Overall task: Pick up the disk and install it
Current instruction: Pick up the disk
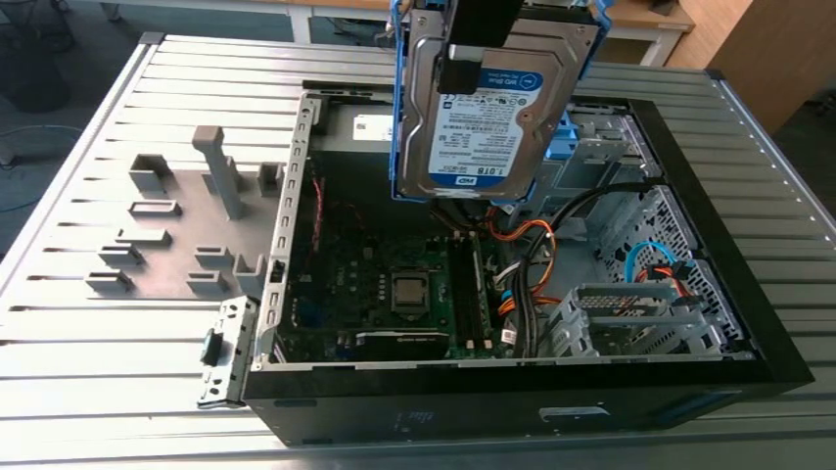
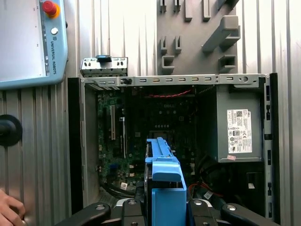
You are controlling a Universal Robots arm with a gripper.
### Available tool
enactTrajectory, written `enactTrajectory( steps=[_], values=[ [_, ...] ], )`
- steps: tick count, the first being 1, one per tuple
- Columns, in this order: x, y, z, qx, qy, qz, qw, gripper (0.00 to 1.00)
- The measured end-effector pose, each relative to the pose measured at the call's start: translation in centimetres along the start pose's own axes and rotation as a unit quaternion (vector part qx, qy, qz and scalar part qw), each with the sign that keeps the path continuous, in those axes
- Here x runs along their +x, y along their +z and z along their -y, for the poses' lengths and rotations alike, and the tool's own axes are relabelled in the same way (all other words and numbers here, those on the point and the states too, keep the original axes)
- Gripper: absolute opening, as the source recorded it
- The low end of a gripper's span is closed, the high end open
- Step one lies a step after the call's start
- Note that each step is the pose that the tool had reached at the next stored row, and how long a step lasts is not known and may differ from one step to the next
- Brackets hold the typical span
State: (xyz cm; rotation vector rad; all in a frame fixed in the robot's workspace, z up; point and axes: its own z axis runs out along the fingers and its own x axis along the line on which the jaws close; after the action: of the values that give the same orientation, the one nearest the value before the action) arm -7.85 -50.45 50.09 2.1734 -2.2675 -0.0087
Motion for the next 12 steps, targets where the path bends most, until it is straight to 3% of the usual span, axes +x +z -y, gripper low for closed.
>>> enactTrajectory(
  steps=[6, 12],
  values=[
    [0.22, 0.06, -0.08, 0.0, 0.0, 0.0, 1.0, 0.36],
    [1.0, 0.16, -0.04, 0.0, 0.0, 0.0001, 1.0, 0.36]
  ],
)
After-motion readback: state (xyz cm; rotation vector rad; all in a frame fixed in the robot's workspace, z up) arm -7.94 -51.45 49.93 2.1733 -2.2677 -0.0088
